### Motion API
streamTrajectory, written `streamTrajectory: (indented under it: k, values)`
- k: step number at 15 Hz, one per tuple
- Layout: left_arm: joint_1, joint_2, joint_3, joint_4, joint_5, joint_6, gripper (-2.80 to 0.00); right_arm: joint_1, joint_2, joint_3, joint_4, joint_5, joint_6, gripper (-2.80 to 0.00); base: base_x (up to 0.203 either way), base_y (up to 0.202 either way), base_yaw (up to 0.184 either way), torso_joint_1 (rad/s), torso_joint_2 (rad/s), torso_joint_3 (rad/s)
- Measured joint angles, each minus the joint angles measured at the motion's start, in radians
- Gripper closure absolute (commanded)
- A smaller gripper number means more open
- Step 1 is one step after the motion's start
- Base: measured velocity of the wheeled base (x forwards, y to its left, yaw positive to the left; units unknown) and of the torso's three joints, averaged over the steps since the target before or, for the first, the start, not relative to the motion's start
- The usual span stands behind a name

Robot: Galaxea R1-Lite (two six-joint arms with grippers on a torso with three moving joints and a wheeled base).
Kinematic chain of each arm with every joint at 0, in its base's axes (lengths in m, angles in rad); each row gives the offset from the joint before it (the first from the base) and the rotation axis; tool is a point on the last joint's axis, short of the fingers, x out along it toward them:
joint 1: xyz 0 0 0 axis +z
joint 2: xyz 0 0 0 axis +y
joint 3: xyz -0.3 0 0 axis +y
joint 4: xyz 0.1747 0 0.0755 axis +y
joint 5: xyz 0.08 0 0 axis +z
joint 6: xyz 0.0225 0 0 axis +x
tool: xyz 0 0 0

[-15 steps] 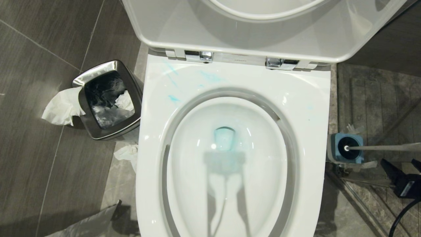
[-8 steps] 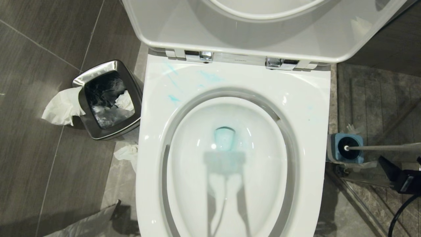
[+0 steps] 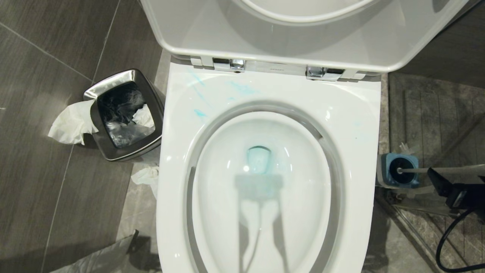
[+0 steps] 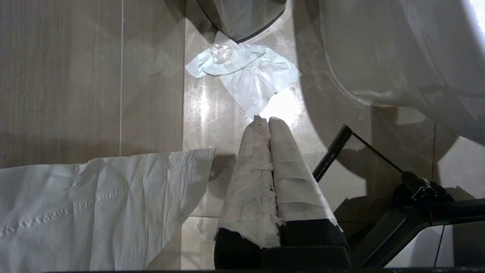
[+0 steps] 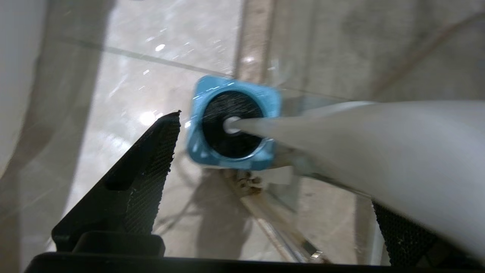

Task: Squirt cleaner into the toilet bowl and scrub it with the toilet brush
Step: Scrub the toilet bowl

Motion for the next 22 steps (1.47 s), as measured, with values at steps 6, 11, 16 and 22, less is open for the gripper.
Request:
streamTrajectory:
  k: [6,11,16,22]
  values:
    - [0.0,0.0,0.0,0.0,0.0,0.001,0.0,0.0,0.009,-0.025,-0.002,0.063,-0.05,-2.8,0.0,0.0,0.0,0.0,0.0,0.0]
    - [0.0,0.0,0.0,0.0,0.0,0.0,0.0,-0.001,0.01,-0.084,-0.002,0.063,-0.068,-2.8,0.0,0.0,0.0,0.0,0.0,0.0]
    - [0.0,0.0,0.0,0.0,0.0,0.001,0.0,-0.008,0.012,-0.109,-0.001,0.063,-0.068,-2.8,0.0,0.0,0.0,0.0,0.0,0.0]
    - [0.0,0.0,0.0,0.0,0.0,0.0,0.0,-0.008,0.012,-0.129,-0.001,0.064,-0.068,0.0,0.0,0.0,0.0,0.0,0.0,0.0]
